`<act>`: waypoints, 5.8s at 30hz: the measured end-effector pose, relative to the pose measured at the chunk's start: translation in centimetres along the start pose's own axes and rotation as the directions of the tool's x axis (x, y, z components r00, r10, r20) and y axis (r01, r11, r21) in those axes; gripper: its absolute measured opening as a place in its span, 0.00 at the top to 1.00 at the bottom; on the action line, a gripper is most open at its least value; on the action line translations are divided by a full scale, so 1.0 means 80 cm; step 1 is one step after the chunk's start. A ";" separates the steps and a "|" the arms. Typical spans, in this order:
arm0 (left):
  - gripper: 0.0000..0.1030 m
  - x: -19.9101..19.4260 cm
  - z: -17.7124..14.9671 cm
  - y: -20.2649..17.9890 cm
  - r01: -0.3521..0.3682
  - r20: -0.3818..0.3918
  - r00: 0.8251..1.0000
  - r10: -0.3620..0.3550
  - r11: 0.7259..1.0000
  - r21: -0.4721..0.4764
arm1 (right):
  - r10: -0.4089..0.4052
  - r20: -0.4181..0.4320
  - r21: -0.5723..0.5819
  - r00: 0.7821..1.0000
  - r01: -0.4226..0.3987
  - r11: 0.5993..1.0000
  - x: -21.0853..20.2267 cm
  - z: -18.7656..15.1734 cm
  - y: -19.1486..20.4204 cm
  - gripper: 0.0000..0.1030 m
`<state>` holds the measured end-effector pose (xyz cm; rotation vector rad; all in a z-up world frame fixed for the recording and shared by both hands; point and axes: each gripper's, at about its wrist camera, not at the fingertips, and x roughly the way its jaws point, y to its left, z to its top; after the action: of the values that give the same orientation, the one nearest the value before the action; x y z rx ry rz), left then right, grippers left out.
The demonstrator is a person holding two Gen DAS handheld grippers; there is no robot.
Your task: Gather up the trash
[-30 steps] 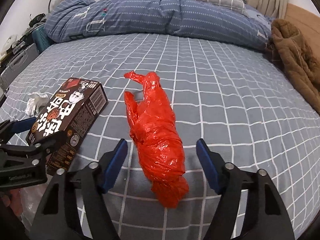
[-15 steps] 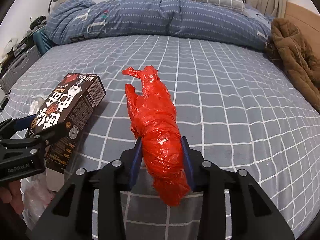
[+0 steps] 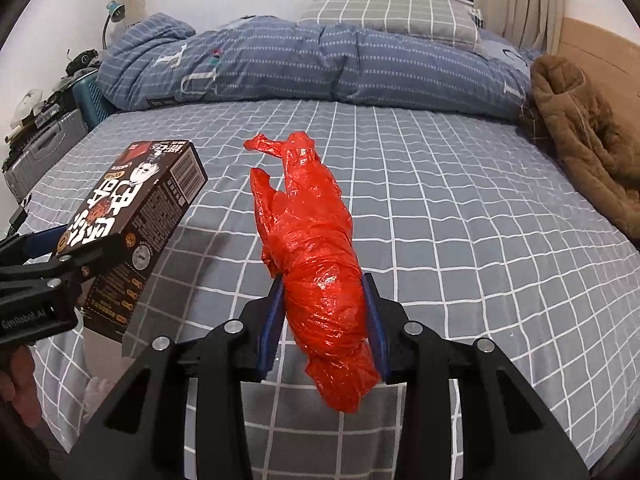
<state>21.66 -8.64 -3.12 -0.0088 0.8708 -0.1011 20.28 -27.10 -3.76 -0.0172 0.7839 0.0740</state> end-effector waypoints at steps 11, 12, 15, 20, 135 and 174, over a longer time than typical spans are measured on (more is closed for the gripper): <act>0.12 -0.035 -0.018 0.000 0.007 0.004 1.000 -0.007 1.000 0.009 | 0.017 0.042 0.003 0.999 -0.017 1.000 -0.045 -0.010 0.011 0.65; 0.12 -0.037 -0.020 0.000 0.009 0.001 1.000 -0.009 1.000 0.009 | 0.020 0.040 0.002 0.999 -0.020 1.000 -0.048 -0.013 0.013 0.65; 0.12 -0.043 -0.031 0.000 0.010 -0.005 1.000 -0.010 1.000 0.007 | 0.025 0.035 0.004 0.999 -0.025 1.000 -0.055 -0.019 0.015 0.65; 0.12 -0.052 -0.049 -0.004 0.006 -0.015 1.000 -0.006 1.000 0.012 | 0.034 0.033 0.005 0.999 -0.034 0.999 -0.069 -0.029 0.019 0.65; 0.12 -0.235 -0.417 0.051 -0.031 -0.228 0.973 0.019 0.998 -0.052 | 0.103 -0.224 0.037 0.969 -0.097 0.995 -0.244 -0.369 0.113 0.65; 0.06 -0.116 -0.471 0.049 -0.029 -0.344 0.938 0.042 0.999 0.042 | 0.107 -0.379 0.049 0.919 -0.096 0.994 -0.154 -0.411 0.108 0.65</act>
<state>-12.70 -2.58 -20.50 0.0605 1.2205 -0.0859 -12.18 -20.60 -18.23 0.0382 1.1772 0.1616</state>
